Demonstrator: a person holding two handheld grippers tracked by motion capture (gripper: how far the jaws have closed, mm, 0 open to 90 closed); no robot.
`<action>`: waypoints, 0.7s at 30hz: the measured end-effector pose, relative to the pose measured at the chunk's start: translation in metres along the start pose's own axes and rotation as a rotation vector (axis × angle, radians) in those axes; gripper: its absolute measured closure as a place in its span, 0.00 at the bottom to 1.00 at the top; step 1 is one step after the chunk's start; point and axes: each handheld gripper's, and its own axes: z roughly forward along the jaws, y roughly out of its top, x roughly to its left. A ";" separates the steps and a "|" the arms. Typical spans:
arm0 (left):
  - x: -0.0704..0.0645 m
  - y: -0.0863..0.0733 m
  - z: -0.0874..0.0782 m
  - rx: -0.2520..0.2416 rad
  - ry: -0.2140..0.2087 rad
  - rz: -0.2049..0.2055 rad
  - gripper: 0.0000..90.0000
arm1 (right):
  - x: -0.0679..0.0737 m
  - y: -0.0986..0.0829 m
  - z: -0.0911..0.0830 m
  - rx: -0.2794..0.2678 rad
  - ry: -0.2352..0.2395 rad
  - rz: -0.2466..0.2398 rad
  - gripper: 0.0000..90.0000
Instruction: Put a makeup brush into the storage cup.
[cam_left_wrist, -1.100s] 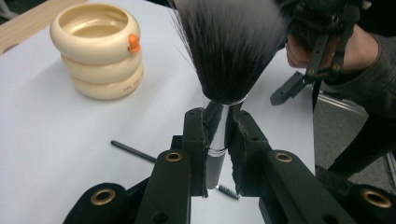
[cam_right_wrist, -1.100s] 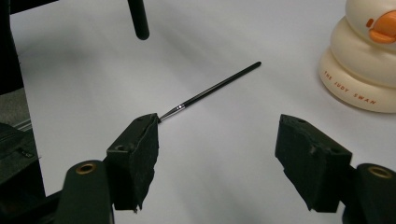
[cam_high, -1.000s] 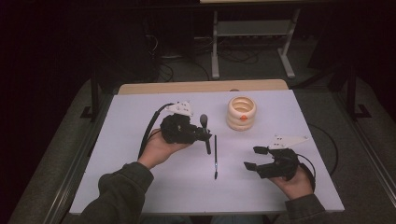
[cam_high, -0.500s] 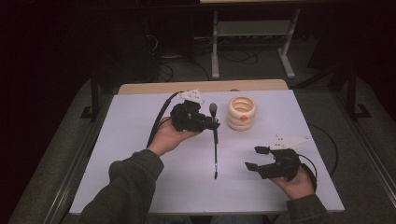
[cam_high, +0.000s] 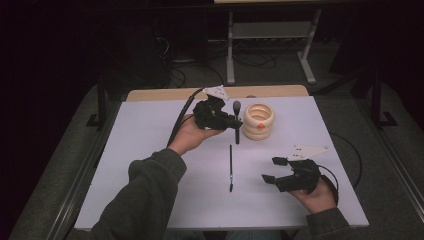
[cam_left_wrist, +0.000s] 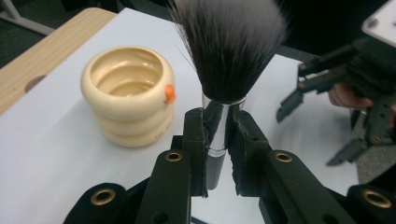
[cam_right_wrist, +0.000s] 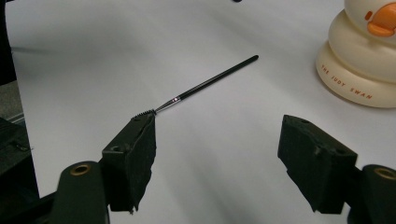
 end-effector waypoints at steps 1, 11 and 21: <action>0.000 0.000 0.000 0.000 0.000 0.000 0.86 | 0.000 0.000 0.000 0.000 0.000 0.000 0.30; 0.020 0.023 0.022 -0.003 0.013 -0.020 0.86 | -0.001 0.000 0.004 0.011 0.006 0.008 0.27; 0.033 0.050 0.033 -0.027 0.051 -0.035 0.86 | 0.000 0.000 0.005 0.019 0.014 -0.004 0.27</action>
